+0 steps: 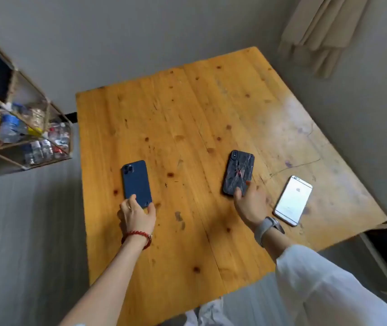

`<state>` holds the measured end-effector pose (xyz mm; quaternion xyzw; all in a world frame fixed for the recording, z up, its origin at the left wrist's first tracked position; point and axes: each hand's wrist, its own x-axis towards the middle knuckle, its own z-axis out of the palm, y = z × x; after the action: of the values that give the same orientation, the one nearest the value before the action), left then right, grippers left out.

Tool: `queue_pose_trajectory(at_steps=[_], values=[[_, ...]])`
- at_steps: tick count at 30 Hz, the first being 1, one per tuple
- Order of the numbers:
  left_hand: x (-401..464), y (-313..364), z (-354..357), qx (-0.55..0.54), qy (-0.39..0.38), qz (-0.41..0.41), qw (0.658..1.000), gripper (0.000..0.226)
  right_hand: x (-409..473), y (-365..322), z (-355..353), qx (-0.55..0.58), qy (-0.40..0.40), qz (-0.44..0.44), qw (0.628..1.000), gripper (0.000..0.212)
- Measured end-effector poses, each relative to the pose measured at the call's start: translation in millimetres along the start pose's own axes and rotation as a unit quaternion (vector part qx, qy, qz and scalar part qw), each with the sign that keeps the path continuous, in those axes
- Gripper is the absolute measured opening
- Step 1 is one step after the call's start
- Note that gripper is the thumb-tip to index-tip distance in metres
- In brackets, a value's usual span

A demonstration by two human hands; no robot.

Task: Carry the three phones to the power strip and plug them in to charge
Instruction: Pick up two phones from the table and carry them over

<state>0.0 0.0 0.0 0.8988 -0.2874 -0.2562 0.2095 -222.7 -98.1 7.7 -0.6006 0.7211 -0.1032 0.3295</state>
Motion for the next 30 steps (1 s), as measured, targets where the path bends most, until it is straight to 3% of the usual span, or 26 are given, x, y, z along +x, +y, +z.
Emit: queue_pose_trajectory(at_steps=[7,11,15,22,26,30], values=[[61,1,31,0.134,0.063,-0.067,0.987,0.102,45,-19,26,-0.057,0.026,0.145,0.987,0.089],[74,1,32,0.118,0.054,-0.109,0.985,0.116,58,-27,24,-0.027,0.011,0.201,0.979,0.095],[81,13,29,0.081,0.043,-0.127,0.988,0.110,61,-29,18,-0.018,-0.003,0.221,0.975,0.087],[86,19,22,0.016,-0.006,-0.052,0.999,0.099,55,-37,19,-0.003,0.034,0.194,0.980,0.083],[83,17,14,0.063,-0.029,0.065,0.995,0.091,43,-44,22,0.016,0.061,0.146,0.987,0.059],[65,20,12,0.104,-0.073,0.101,0.987,0.092,23,-43,22,0.044,0.046,0.123,0.990,0.034]])
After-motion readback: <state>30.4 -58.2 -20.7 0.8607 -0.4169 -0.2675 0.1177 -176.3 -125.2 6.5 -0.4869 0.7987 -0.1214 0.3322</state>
